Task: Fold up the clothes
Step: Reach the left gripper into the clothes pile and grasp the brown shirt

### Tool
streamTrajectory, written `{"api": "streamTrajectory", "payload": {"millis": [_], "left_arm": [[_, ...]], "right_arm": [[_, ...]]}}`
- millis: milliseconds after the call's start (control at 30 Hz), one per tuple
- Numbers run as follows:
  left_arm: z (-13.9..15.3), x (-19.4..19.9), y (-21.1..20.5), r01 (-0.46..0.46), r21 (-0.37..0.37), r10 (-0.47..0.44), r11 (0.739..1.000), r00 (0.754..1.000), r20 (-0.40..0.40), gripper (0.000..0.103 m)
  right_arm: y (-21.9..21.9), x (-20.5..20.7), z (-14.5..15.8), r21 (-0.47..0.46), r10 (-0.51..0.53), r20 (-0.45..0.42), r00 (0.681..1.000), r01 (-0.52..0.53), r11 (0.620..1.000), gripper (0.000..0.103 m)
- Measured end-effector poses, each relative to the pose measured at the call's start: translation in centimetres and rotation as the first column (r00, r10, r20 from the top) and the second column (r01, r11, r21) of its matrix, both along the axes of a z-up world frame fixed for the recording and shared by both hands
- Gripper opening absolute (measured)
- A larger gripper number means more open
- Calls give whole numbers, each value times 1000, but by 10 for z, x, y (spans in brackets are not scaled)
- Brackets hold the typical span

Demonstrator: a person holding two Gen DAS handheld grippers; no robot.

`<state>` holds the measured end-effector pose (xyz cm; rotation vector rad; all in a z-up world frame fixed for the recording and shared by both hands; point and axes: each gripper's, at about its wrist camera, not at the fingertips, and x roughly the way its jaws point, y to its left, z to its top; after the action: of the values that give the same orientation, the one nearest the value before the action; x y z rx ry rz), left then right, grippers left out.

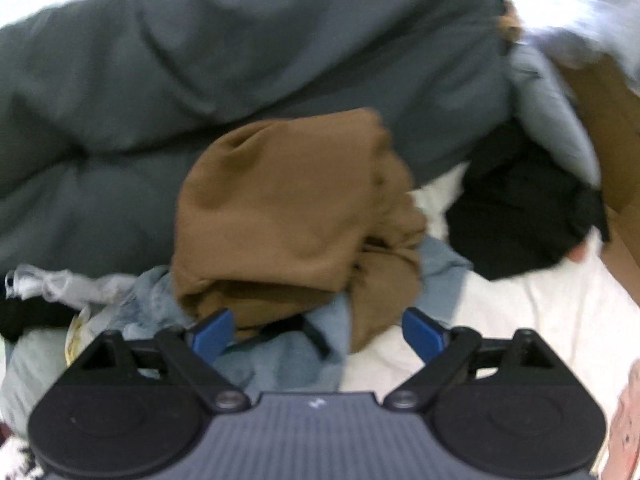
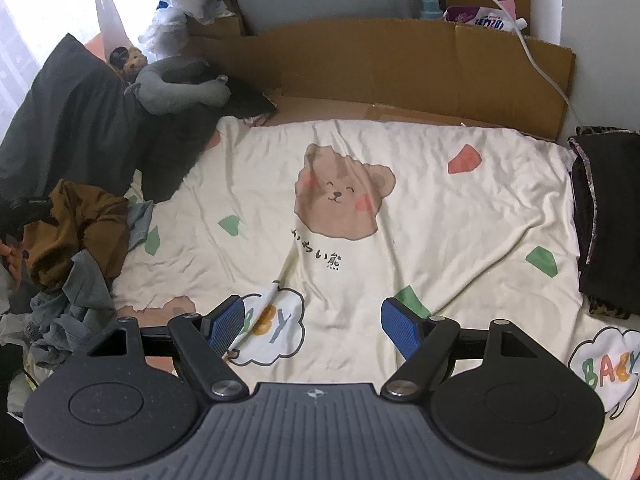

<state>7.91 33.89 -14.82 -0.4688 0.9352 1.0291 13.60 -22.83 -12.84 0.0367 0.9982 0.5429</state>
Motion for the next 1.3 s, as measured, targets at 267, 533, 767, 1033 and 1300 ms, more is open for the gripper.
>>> {"api": "streamTrajectory", "payload": {"millis": [267, 533, 767, 1033, 1300], "left_arm": [[-5, -30, 44, -137, 9, 137, 991, 991, 5, 93], [-10, -42, 70, -205, -1, 205, 979, 977, 62, 91], [-33, -37, 99, -231, -26, 233, 972, 967, 102, 91], [-62, -26, 111, -173, -45, 177, 984, 979, 105, 79], [-48, -43, 105, -123, -103, 144, 987, 964, 224, 35]], "right_arm": [[12, -5, -9, -24, 45, -17, 999, -45, 999, 80], [16, -9, -16, -21, 65, -39, 997, -66, 998, 80], [16, -6, -22, 2, 45, -83, 996, -45, 999, 80], [16, -12, -23, 9, 67, -86, 994, -67, 998, 80], [5, -7, -21, 43, 43, -90, 995, -40, 998, 80]]}}
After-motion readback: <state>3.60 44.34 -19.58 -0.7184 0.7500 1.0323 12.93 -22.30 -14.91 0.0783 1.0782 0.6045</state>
